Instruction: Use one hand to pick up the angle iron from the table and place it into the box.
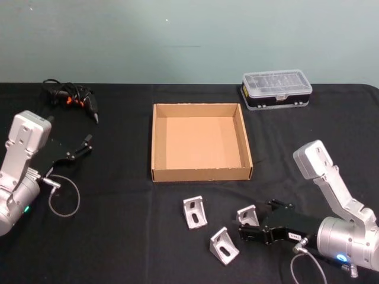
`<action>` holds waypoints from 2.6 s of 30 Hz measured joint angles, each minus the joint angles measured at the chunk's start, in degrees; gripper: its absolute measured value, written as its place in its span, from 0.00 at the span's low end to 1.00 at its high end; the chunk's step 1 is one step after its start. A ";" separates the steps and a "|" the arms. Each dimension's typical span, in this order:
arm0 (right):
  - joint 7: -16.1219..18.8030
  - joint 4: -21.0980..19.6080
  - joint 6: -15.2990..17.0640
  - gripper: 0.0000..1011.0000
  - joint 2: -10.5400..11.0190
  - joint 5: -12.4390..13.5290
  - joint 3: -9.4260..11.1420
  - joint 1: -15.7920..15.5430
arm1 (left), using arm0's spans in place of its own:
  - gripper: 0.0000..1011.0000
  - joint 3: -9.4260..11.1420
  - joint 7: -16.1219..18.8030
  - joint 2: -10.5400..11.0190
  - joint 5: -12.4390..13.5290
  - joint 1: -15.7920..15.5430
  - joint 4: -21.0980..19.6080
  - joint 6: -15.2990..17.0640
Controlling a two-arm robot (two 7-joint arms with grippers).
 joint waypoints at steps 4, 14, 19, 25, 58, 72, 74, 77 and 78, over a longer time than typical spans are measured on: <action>0.01 -0.03 -0.07 0.81 -0.24 -0.98 0.22 -0.23 | 0.99 0.00 0.00 0.00 0.00 0.00 0.00 0.00; 1.06 0.26 -0.43 0.48 -0.84 -2.59 1.01 -0.70 | 0.99 0.00 0.00 0.00 0.00 0.00 0.00 0.00; 1.57 0.43 -0.66 0.34 -1.09 -3.15 1.24 -0.87 | 0.99 0.00 0.00 0.00 0.00 0.00 0.00 0.00; 1.93 0.22 -0.98 0.16 -1.27 -3.66 1.82 -1.20 | 0.99 0.00 0.00 0.00 0.00 0.00 0.00 0.00; 0.65 -5.39 -2.30 0.01 -1.47 -3.40 6.85 -2.66 | 0.99 0.00 0.00 0.00 0.00 0.00 0.00 0.00; -1.26 -0.47 -2.23 0.01 -6.57 -7.79 5.67 7.21 | 0.99 0.00 0.00 0.00 0.00 0.00 0.00 0.00; -1.17 1.78 -2.08 0.01 -7.98 -8.79 4.89 9.57 | 0.99 0.00 0.00 0.00 0.00 0.00 0.00 0.00; -1.05 5.35 -1.95 0.01 -9.99 -10.21 3.83 12.63 | 0.99 0.00 0.00 0.00 0.00 0.00 0.00 0.00; -0.98 6.91 -1.94 0.01 -10.86 -10.79 3.40 13.87 | 0.99 0.00 0.00 0.00 0.00 0.00 0.00 0.00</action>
